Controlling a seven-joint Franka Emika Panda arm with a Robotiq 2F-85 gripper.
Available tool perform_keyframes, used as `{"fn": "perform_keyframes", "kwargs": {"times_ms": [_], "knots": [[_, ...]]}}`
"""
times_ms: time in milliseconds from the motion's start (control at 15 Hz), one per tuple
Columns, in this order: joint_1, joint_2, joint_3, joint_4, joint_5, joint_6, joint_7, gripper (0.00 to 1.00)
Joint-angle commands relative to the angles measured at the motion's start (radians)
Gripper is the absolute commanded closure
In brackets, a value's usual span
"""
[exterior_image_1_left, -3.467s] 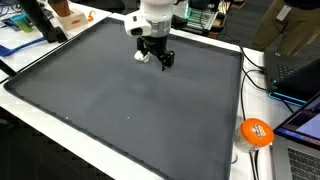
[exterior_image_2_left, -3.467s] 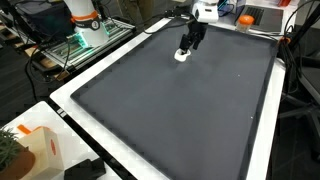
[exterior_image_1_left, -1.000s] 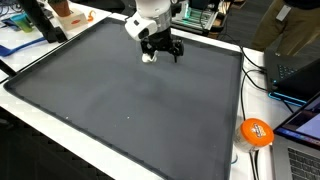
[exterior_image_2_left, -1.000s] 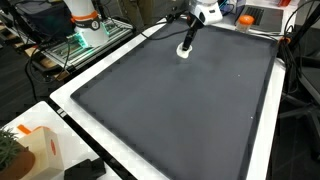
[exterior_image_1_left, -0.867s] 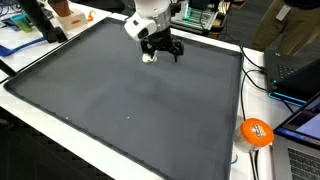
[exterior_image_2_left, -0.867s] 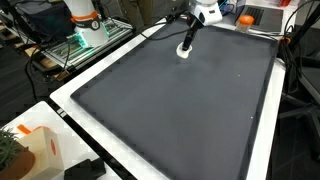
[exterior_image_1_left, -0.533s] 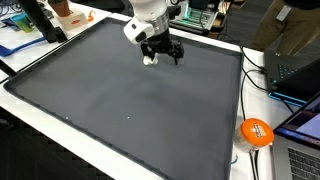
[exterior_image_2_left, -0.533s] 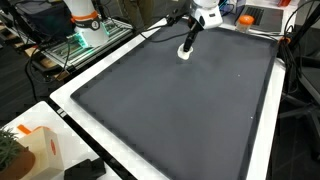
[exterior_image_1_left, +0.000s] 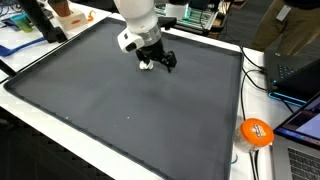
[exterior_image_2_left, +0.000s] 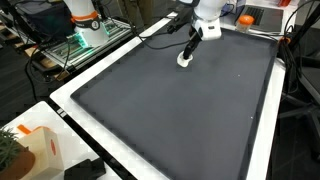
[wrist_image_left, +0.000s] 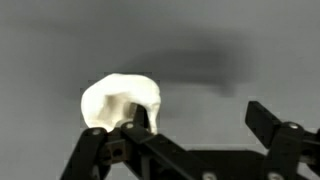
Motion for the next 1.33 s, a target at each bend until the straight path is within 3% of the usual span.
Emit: {"fn": "perform_keyframes", "kwargs": {"times_ms": [0, 400, 600, 800, 867, 933, 1000, 1267], "knots": [[0.024, 0.046, -0.039, 0.033, -0.036, 0.0, 0.102, 0.0], [0.076, 0.066, -0.093, 0.044, -0.105, 0.022, 0.255, 0.0], [0.134, 0.007, -0.117, 0.007, -0.207, 0.04, 0.329, 0.0], [0.214, -0.049, -0.162, -0.029, -0.387, 0.066, 0.432, 0.0], [0.19, -0.069, -0.129, -0.043, -0.364, 0.08, 0.387, 0.0], [0.216, -0.072, -0.151, -0.039, -0.408, 0.075, 0.446, 0.0], [0.17, -0.076, -0.099, -0.04, -0.332, 0.071, 0.356, 0.0], [0.059, -0.025, -0.002, -0.007, -0.105, 0.062, 0.153, 0.0]]}}
